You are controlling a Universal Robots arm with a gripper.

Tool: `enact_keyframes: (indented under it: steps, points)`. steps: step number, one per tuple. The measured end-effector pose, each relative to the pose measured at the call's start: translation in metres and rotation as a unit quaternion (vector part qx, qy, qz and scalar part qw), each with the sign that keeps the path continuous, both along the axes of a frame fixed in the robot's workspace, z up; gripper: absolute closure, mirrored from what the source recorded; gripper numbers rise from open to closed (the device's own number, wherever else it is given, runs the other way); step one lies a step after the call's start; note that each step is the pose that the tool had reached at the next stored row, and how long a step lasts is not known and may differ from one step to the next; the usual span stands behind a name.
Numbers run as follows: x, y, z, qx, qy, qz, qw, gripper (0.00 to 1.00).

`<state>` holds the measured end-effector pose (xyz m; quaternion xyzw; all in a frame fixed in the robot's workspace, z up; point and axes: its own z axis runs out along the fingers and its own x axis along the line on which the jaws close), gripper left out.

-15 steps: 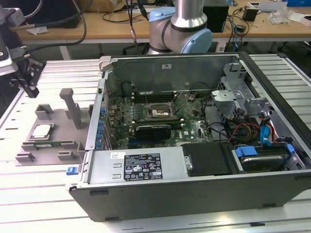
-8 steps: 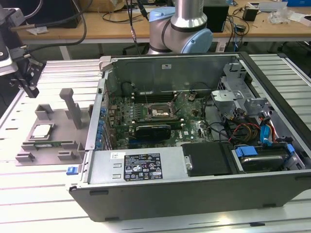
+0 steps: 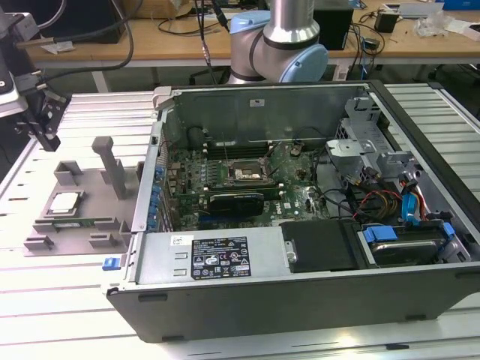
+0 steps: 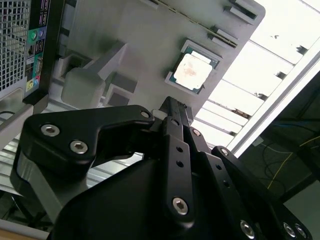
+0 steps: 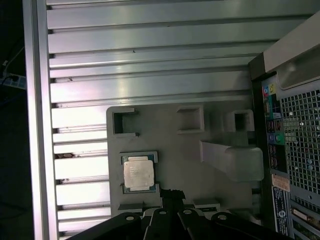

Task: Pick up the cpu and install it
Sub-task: 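Pick up the cpu and move it towards the insertion slot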

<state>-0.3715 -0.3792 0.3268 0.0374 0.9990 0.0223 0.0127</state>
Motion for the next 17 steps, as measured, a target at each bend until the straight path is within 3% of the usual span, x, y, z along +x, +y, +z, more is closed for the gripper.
enact_keyframes:
  steps: [8, 13, 17]
  points:
    - [-0.004, 0.0000, -0.0109, 0.0000, 0.0000, 0.000, 1.0000, 0.89]
    - [-0.006, 0.0000, -0.0237, 0.0000, 0.0000, 0.000, 1.0000, 0.89]
    - [-0.011, 0.0000, -0.0390, -0.0001, 0.0000, 0.000, 1.0000, 0.89]
